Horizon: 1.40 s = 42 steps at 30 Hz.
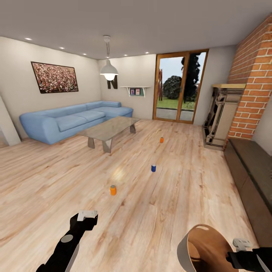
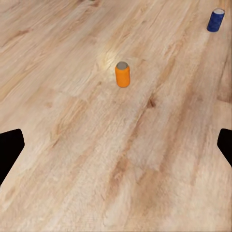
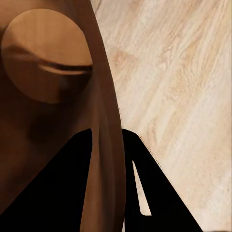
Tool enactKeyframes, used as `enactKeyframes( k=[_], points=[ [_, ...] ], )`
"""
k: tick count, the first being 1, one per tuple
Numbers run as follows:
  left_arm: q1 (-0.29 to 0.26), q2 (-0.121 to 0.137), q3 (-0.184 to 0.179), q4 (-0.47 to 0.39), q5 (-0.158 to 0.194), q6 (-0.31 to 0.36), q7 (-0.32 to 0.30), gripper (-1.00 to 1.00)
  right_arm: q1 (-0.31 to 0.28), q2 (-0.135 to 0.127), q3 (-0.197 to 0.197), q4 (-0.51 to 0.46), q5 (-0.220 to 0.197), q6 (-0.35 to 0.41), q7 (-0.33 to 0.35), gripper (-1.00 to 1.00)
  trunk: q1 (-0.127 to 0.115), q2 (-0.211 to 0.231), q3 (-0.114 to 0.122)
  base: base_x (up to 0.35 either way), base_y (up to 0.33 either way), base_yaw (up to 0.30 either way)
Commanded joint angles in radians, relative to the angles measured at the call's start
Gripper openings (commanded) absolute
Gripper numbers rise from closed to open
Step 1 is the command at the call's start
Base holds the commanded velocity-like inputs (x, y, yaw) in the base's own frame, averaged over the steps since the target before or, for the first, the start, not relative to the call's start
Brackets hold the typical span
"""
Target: Put the three can of soda from the living room inside the tash can in the kitchen.
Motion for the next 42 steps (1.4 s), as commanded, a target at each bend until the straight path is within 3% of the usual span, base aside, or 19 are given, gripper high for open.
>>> enactKeyframes(
  k=[1, 14, 28, 42],
  points=[
    [0.0, 0.0, 0.0, 0.0, 0.0, 0.0, 0.0, 1.0, -0.001, 0.0, -0.004, -0.001, -0.014, 0.003, 0.002, -1.0, 0.0, 0.0, 0.0, 0.093, 0.308, -0.239],
    [0.0, 0.0, 0.001, 0.002, -0.002, 0.0, 0.002, 1.0, -0.001, 0.003, 0.003, -0.002, -0.012, -0.006, 0.002, -1.0, 0.0, 0.0, -0.001, 0.194, 0.276, -0.05],
    [0.0, 0.0, 0.001, 0.002, -0.002, -0.004, 0.003, 1.0, -0.001, 0.003, -0.001, -0.001, -0.013, -0.002, 0.0, -1.0, 0.0, 0.0, -0.001, 0.249, 0.241, -0.195],
    [0.0, -0.001, -0.001, 0.002, -0.003, -0.003, 0.004, 1.0, -0.001, 0.004, 0.004, -0.001, -0.012, -0.006, 0.0, -1.0, 0.0, 0.0, -0.001, 0.251, 0.24, -0.017]
  ],
)
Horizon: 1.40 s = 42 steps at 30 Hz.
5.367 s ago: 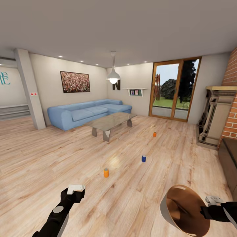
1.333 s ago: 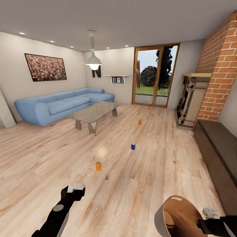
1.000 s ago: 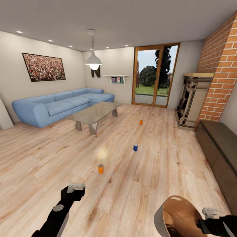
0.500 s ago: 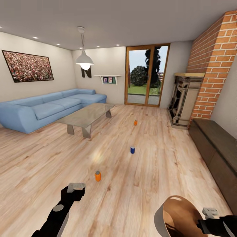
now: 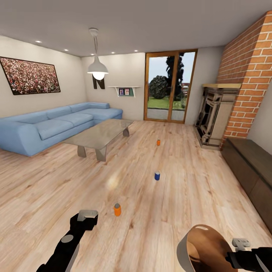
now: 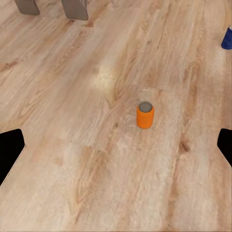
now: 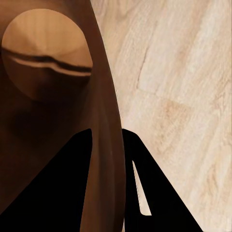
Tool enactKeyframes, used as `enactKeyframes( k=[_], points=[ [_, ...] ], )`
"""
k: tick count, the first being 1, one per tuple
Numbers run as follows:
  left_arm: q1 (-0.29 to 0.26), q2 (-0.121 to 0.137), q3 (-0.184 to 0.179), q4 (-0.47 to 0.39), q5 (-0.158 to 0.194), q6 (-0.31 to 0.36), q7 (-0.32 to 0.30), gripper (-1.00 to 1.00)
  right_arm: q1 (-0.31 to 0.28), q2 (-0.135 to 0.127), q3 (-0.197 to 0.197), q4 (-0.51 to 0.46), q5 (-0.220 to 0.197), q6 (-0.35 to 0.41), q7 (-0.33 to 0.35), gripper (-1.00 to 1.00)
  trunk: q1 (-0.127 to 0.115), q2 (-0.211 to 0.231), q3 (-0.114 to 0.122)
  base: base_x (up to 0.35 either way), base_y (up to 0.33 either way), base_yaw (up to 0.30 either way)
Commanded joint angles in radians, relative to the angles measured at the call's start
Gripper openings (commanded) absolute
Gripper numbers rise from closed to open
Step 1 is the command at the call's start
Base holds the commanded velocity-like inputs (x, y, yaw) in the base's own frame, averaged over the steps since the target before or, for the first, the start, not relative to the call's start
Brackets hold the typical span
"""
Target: Put the three can of soda from the living room inside the tash can in the kitchen.
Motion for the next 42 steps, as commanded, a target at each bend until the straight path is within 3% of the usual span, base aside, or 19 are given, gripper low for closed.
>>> enactKeyframes(
  k=[1, 19, 24, 29, 31, 32, 33, 34, 36, 38, 42],
  points=[
    [0.0, 0.0, 0.0, 0.0, 0.0, 0.0, 0.0, 1.0, -0.001, 0.0, -0.005, -0.001, -0.013, 0.005, 0.002, -1.0, 0.0, 0.0, 0.0, 0.251, 0.24, -0.001],
    [0.0, 0.001, -0.001, 0.053, 0.0, 0.002, -0.001, 1.0, -0.001, -0.016, -0.013, 0.012, -0.015, 0.019, -0.004, -1.0, 0.0, 0.0, -0.005, 0.251, 0.24, 0.0],
    [0.0, 0.001, -0.002, 0.062, 0.0, 0.013, -0.01, 1.0, -0.002, -0.021, -0.015, 0.011, -0.017, 0.071, -0.004, -1.0, 0.0, 0.0, -0.005, 0.263, 0.226, 0.0],
    [-0.014, -0.004, -0.027, 0.063, 0.001, 0.153, -0.015, 1.0, -0.002, -0.024, -0.015, 0.011, -0.017, 0.089, -0.004, -1.0, 0.0, 0.0, -0.005, 0.273, 0.215, -0.053],
    [-0.053, -0.031, -0.077, 0.056, 0.002, 0.286, -0.014, 1.0, -0.002, -0.025, -0.016, 0.011, -0.018, 0.093, -0.005, -1.0, 0.0, 0.0, -0.005, 0.277, 0.207, -0.201],
    [-0.066, -0.039, -0.086, 0.055, 0.002, 0.316, -0.014, 1.0, -0.002, -0.025, -0.016, 0.011, -0.018, 0.093, -0.005, -1.0, 0.0, 0.0, -0.005, 0.278, 0.206, -0.221],
    [-0.134, -0.067, -0.106, 0.055, 0.005, 0.416, -0.013, 1.0, -0.004, -0.026, -0.016, 0.011, -0.018, 0.095, -0.005, -1.0, 0.0, 0.0, -0.005, 0.279, 0.204, -0.24],
    [-0.175, -0.082, -0.111, 0.058, 0.008, 0.452, -0.013, 1.0, -0.005, -0.027, -0.016, 0.011, -0.018, 0.099, -0.005, -1.0, 0.0, 0.0, -0.005, 0.279, 0.204, -0.244],
    [-0.211, -0.1, -0.114, 0.061, 0.009, 0.494, -0.013, 1.0, -0.007, -0.031, -0.016, 0.011, -0.018, 0.113, -0.005, -1.0, 0.0, 0.0, -0.005, 0.279, 0.204, -0.247],
    [-0.263, -0.122, -0.116, 0.064, 0.012, 0.583, -0.011, 1.0, -0.011, -0.049, -0.016, 0.009, -0.018, 0.161, -0.004, -1.0, 0.0, 0.0, -0.005, 0.279, 0.203, -0.25],
    [-0.298, -0.131, -0.118, 0.089, 0.02, 0.637, -0.01, 1.0, -0.026, -0.068, -0.017, 0.005, -0.018, 0.211, -0.005, -1.0, 0.0, 0.0, -0.005, 0.279, 0.203, -0.252]
  ],
)
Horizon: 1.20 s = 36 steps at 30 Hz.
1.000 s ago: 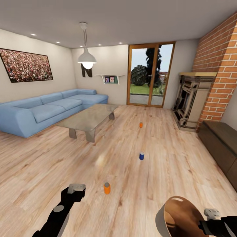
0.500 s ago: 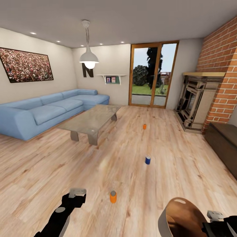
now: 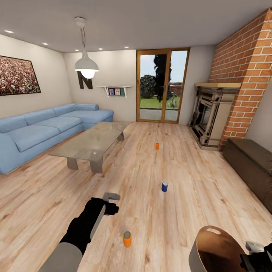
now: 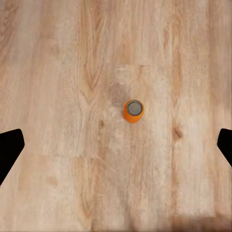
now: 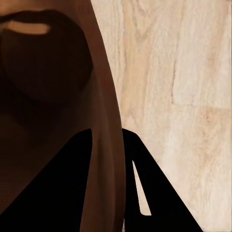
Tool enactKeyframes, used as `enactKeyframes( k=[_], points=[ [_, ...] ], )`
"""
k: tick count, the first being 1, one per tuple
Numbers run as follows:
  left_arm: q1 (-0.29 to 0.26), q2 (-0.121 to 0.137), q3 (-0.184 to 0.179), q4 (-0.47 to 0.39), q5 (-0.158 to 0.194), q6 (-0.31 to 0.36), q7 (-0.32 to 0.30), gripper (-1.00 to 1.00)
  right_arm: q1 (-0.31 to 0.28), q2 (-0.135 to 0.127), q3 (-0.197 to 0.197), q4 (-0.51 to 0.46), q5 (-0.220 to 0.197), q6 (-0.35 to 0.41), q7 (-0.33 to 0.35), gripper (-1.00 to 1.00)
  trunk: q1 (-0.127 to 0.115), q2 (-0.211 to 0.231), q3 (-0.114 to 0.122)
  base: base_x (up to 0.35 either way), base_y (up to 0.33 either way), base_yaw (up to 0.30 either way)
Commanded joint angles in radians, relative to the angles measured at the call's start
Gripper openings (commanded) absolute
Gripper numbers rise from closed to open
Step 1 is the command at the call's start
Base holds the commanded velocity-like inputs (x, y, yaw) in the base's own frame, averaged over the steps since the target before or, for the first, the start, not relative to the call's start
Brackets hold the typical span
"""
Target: Put the three can of soda from the living room inside the tash can in the kitchen.
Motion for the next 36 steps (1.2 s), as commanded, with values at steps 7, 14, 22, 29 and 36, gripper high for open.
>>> enactKeyframes(
  k=[7, 14, 22, 29, 36],
  points=[
    [-0.07, 0.003, -0.001, 0.141, 0.051, 0.025, -0.02, 1.0, -0.092, -0.012, -0.01, -0.006, -0.016, 0.096, -0.004, -1.0, 0.0, 0.0, 0.0, 0.266, 0.197, -0.252],
    [-0.079, 0.004, -0.001, 0.163, 0.057, 0.032, -0.021, 1.0, -0.273, -0.016, 0.002, -0.01, 0.005, 0.223, -0.008, -1.0, 0.0, 0.0, 0.0, 0.199, 0.152, -0.22],
    [-0.081, 0.004, 0.001, 0.169, 0.063, 0.041, -0.015, 1.0, -0.36, 0.003, 0.003, -0.008, 0.157, 0.276, -0.008, -1.0, 0.0, 0.0, 0.0, 0.099, 0.061, -0.05],
    [-0.081, 0.004, 0.002, 0.174, 0.06, 0.04, -0.014, 1.0, -0.362, 0.005, 0.003, -0.01, 0.158, 0.278, -0.007, -1.0, 0.0, 0.0, 0.0, 0.252, 0.109, -0.002],
    [-0.081, 0.004, 0.002, 0.177, 0.058, 0.044, -0.01, 1.0, -0.362, 0.01, 0.003, -0.01, 0.158, 0.279, -0.001, -1.0, 0.0, 0.0, 0.0, 0.305, 0.031, 0.0]
  ],
)
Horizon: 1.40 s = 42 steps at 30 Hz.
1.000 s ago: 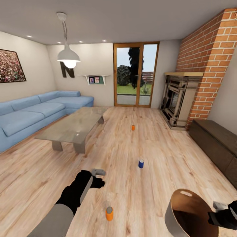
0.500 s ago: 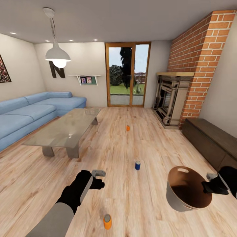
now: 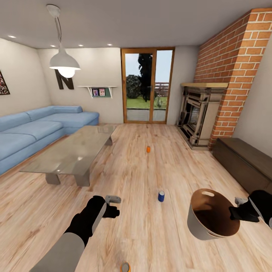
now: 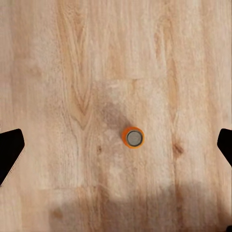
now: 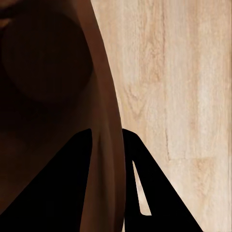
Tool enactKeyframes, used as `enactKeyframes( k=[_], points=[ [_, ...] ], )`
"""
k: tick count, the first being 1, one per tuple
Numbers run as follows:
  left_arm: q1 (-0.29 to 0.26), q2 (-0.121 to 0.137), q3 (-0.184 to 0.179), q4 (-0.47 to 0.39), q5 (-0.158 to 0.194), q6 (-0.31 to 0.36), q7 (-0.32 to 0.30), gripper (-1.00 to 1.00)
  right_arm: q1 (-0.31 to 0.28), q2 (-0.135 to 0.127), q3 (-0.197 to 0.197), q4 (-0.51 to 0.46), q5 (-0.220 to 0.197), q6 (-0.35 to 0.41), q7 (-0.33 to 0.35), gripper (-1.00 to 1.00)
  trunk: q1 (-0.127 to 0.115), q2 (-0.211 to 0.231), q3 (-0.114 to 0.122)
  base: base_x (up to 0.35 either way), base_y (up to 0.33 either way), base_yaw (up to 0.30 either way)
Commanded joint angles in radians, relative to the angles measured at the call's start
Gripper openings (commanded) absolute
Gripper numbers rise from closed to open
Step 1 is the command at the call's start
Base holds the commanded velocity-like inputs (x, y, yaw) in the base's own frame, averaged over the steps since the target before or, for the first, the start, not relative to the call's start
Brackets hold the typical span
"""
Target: Put the three can of soda from the living room inside the tash can in the kitchen.
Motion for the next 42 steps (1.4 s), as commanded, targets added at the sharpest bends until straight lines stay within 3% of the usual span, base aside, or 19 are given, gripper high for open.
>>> enactKeyframes(
  k=[1, 21, 24, 27, 28, 30, 33, 42],
  points=[
    [0.0, 0.0, 0.0, 0.0, 0.0, 0.0, 0.001, 1.0, -0.001, 0.001, -0.005, 0.0, -0.024, 0.006, 0.003, -1.0, 0.0, 0.0, 0.0, 0.255, 0.006, 0.0],
    [0.003, -0.006, 0.005, -0.014, 0.007, 0.007, 0.002, 1.0, -0.001, 0.018, -0.008, -0.003, -0.024, 0.006, -0.003, -1.0, 0.0, 0.0, 0.0, 0.069, -0.05, 0.0],
    [0.003, -0.006, 0.007, -0.008, 0.007, 0.015, 0.002, 1.0, -0.001, 0.018, -0.008, -0.003, -0.024, 0.006, 0.0, -1.0, 0.011, -0.021, -0.009, 0.003, -0.003, 0.0],
    [0.002, -0.006, 0.008, -0.002, 0.025, 0.022, 0.001, 1.0, -0.001, 0.017, -0.009, -0.004, -0.025, 0.007, 0.002, -1.0, 0.023, -0.042, -0.019, 0.001, -0.001, 0.0],
    [0.002, -0.005, 0.009, 0.006, 0.058, 0.043, 0.001, 1.0, -0.003, 0.016, -0.01, -0.004, -0.025, 0.007, 0.003, -1.0, 0.027, -0.049, -0.022, 0.0, 0.0, 0.0],
    [0.001, -0.004, 0.009, 0.038, 0.09, 0.068, 0.002, 1.0, -0.008, 0.015, -0.011, -0.005, -0.025, 0.008, 0.004, -1.0, 0.034, -0.063, -0.028, 0.0, 0.0, 0.0],
    [-0.001, -0.007, 0.009, 0.083, 0.118, 0.083, 0.003, 1.0, -0.015, 0.015, -0.012, -0.005, -0.025, 0.008, 0.005, -1.0, 0.046, -0.084, -0.038, 0.0, 0.0, 0.0],
    [-0.001, -0.01, 0.009, 0.12, 0.136, 0.087, 0.009, 1.0, -0.03, 0.011, -0.013, -0.009, -0.024, 0.008, 0.007, -1.0, 0.08, -0.147, -0.077, 0.0, 0.0, 0.0]
  ],
)
